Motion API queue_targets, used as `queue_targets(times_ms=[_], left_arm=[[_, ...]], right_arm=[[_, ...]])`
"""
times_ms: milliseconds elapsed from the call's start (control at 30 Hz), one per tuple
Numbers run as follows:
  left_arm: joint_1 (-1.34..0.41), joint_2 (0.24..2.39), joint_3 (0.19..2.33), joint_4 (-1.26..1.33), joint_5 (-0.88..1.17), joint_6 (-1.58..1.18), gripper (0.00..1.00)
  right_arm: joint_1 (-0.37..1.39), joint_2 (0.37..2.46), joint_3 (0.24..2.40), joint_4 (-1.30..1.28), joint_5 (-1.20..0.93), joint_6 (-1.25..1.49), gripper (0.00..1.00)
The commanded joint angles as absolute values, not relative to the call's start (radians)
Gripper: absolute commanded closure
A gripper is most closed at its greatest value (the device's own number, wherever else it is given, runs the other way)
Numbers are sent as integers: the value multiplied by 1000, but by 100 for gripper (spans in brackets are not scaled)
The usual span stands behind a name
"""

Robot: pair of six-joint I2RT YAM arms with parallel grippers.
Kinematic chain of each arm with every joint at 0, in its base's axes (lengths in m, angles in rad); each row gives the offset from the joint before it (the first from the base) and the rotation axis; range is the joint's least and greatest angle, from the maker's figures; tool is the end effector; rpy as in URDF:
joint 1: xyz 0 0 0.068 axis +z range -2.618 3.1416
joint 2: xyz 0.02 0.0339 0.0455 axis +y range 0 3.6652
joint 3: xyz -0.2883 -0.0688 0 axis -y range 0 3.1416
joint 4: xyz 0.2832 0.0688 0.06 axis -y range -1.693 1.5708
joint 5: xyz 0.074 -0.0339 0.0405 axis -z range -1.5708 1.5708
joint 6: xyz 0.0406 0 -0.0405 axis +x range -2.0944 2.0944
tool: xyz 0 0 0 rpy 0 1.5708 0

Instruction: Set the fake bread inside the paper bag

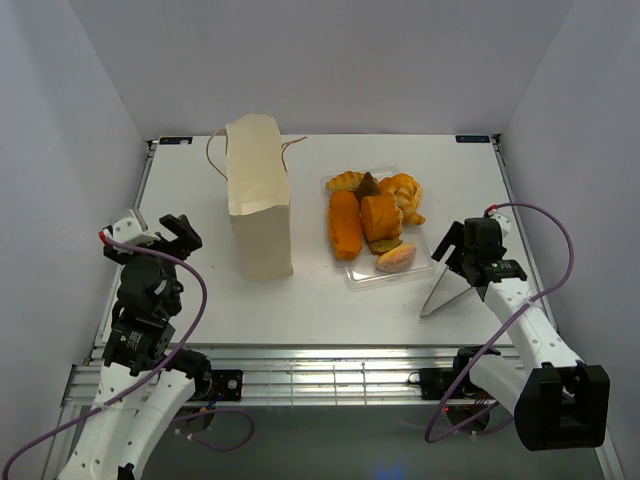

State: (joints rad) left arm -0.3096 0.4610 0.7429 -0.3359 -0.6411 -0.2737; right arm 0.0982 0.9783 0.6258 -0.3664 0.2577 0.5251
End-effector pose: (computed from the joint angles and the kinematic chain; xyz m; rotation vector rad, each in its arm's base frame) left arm 0.1250 -0.0145 0.3724 -0.4567 1.5486 0.0702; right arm 0.2306 0.0123 0.2366 0.6079 2.1782 0.0357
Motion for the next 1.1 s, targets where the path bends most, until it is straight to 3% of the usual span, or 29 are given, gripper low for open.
queue_targets(times_ms=[0, 300, 767, 1067], left_arm=[[-305, 454, 735, -330, -617, -264, 2], [-305, 449, 738, -334, -584, -264, 2], [-305, 433, 744, -337, -509, -271, 2], [-317, 405, 745, -337, -488, -275, 2]], right_arm=[[95, 1015, 687, -434, 337, 557, 10], [95, 959, 606, -450, 218, 545, 10], [94, 963, 632, -595, 324, 563, 10], [94, 980, 560, -632, 200, 615, 10]])
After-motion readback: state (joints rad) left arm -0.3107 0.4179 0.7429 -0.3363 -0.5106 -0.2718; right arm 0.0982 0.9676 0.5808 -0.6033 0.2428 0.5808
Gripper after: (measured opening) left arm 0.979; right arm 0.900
